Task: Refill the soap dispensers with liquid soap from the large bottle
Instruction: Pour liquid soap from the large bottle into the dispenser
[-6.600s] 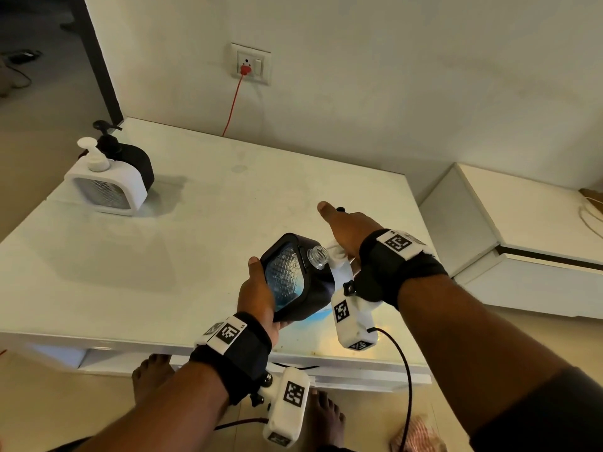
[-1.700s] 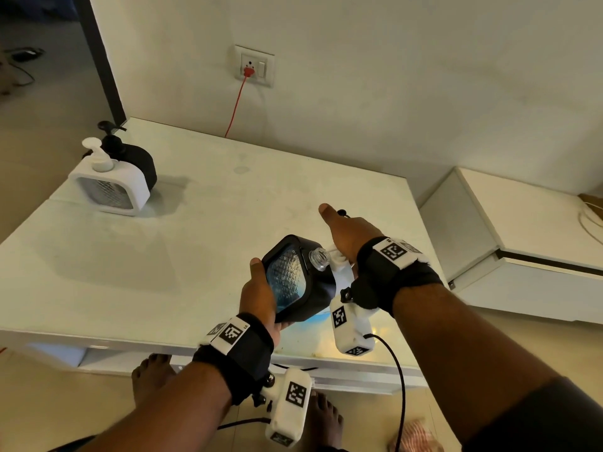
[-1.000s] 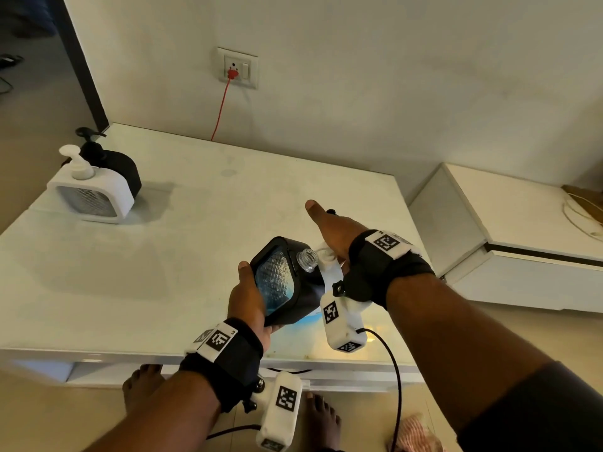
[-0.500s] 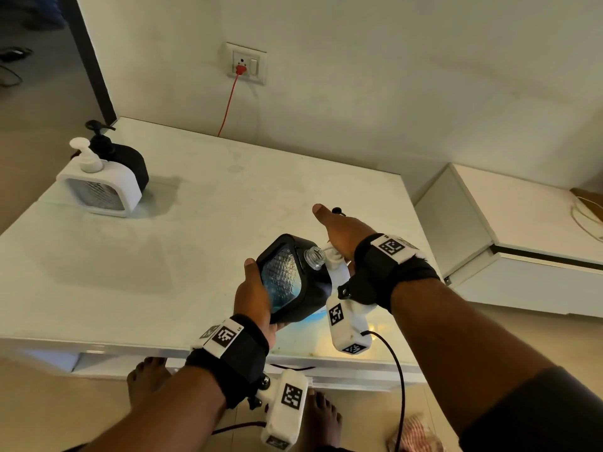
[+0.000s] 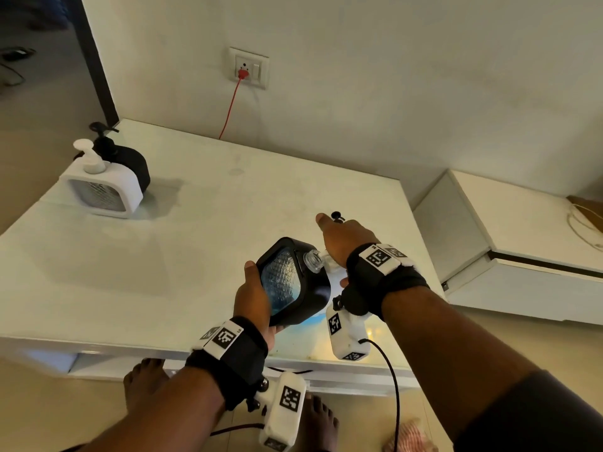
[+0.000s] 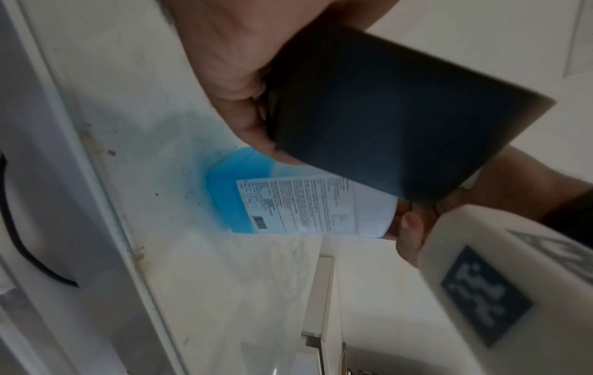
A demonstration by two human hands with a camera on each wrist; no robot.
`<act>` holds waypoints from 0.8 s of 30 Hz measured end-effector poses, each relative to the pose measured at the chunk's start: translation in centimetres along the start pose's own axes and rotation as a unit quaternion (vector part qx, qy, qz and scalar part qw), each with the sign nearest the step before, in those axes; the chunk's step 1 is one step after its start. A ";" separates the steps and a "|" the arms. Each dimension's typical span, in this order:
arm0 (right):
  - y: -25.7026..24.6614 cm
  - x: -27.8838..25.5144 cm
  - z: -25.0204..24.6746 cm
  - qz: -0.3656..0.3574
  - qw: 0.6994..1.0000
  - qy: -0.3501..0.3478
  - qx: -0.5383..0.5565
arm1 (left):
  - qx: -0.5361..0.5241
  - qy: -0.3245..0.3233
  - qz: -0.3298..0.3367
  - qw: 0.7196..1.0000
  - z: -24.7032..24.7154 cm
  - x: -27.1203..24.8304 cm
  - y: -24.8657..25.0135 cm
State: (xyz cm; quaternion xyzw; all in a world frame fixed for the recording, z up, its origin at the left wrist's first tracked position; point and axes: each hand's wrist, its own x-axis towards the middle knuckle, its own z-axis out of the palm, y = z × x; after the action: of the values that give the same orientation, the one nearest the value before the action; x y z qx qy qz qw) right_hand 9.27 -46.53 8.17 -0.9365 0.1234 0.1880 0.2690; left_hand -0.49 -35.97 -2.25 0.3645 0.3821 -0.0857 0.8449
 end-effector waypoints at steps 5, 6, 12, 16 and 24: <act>-0.9 -0.5 -1.2 -0.013 0.997 -0.077 -0.003 | 0.001 0.000 0.004 1.000 -0.1 0.1 0.1; -0.9 -0.6 -1.3 -0.012 0.997 -0.079 0.000 | 0.002 0.000 0.005 1.000 -0.1 0.1 0.1; -0.6 -1.0 -1.2 -0.023 0.998 -0.057 -0.017 | 0.003 -0.003 0.003 1.000 -0.2 0.2 0.0; -0.5 -0.7 -0.7 -0.016 0.999 -0.029 -0.042 | 0.000 0.004 0.003 1.000 -0.2 0.5 0.0; 0.4 -0.2 0.2 0.000 1.000 0.025 -0.016 | -0.005 0.010 0.001 1.000 -0.1 0.5 -0.2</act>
State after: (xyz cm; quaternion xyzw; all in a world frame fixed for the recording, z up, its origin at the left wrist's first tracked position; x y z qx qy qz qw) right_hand 8.93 -46.71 7.94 -0.9450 0.1273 0.1665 0.2510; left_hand -0.25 -35.95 -2.76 0.3618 0.3909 -0.0795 0.8426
